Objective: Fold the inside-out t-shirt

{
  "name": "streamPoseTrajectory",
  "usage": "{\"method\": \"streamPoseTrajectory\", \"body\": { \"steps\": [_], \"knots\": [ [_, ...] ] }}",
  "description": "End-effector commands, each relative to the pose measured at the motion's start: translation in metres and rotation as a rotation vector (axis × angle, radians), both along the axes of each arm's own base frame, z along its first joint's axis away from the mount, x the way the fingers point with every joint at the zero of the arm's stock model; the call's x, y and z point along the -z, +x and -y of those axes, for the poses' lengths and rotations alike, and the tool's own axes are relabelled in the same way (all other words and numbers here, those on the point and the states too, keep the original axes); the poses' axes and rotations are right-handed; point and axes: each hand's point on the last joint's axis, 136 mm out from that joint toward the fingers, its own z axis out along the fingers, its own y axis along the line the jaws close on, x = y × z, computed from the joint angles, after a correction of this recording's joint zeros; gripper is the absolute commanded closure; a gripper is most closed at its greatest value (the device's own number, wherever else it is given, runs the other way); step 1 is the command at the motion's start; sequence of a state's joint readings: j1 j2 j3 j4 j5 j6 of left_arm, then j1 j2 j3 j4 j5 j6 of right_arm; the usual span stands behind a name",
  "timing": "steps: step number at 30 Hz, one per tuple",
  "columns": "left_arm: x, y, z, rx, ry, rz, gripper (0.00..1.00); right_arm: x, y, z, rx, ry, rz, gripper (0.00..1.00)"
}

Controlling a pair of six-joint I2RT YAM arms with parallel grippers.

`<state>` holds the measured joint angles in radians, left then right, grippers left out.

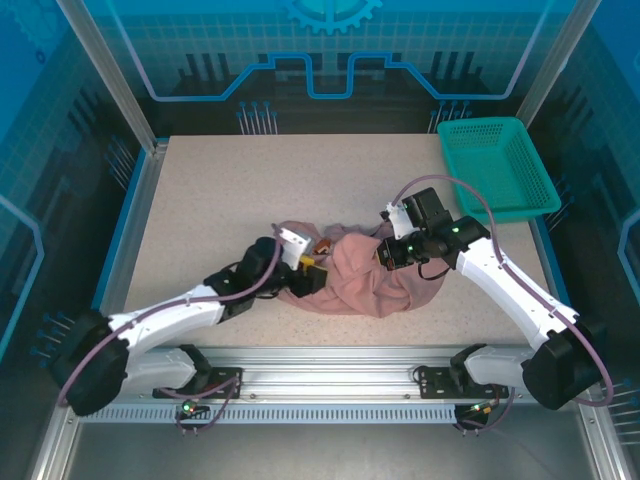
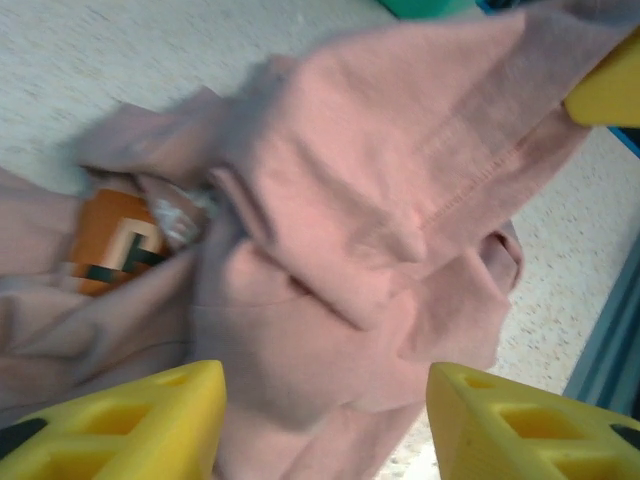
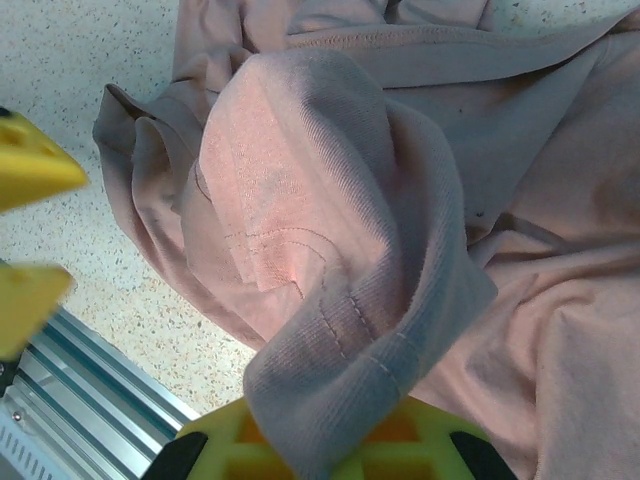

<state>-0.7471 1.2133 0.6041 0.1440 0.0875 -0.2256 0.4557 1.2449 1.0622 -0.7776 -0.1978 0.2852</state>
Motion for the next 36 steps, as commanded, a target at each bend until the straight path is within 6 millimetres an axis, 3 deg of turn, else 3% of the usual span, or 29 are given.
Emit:
{"method": "streamPoseTrajectory", "body": {
  "steps": [1, 3, 7, 11, 14, 19, 30, 36],
  "knots": [
    [-0.01, 0.017, 0.018, 0.002, 0.083, 0.075, 0.4, -0.015, 0.002, 0.001, -0.015, 0.012, 0.027, 1.0],
    [-0.008, 0.022, 0.027, 0.0, 0.095, 0.021, 0.41, -0.016, 0.002, 0.003, -0.012, 0.006, 0.031, 1.0],
    [-0.004, 0.009, 0.051, 0.043, -0.013, -0.172, 0.51, -0.022, 0.005, 0.008, 0.0, 0.004, 0.053, 1.0],
    [0.007, -0.004, 0.061, 0.038, -0.068, -0.356, 0.58, -0.026, 0.007, 0.012, 0.008, 0.001, 0.064, 1.0],
    [0.016, -0.01, 0.061, 0.005, -0.088, -0.455, 0.57, -0.028, 0.009, 0.013, 0.011, 0.001, 0.071, 1.0],
    [0.027, -0.005, 0.07, -0.007, -0.208, -0.582, 0.47, -0.03, 0.01, 0.013, 0.009, 0.007, 0.076, 1.0],
    [0.038, 0.021, 0.067, -0.059, -0.228, -0.562, 0.4, -0.032, 0.01, 0.013, 0.01, 0.011, 0.083, 1.0],
    [0.04, 0.032, 0.069, -0.076, -0.22, -0.525, 0.49, -0.032, 0.01, 0.012, 0.008, 0.016, 0.081, 1.0]
  ]
}}
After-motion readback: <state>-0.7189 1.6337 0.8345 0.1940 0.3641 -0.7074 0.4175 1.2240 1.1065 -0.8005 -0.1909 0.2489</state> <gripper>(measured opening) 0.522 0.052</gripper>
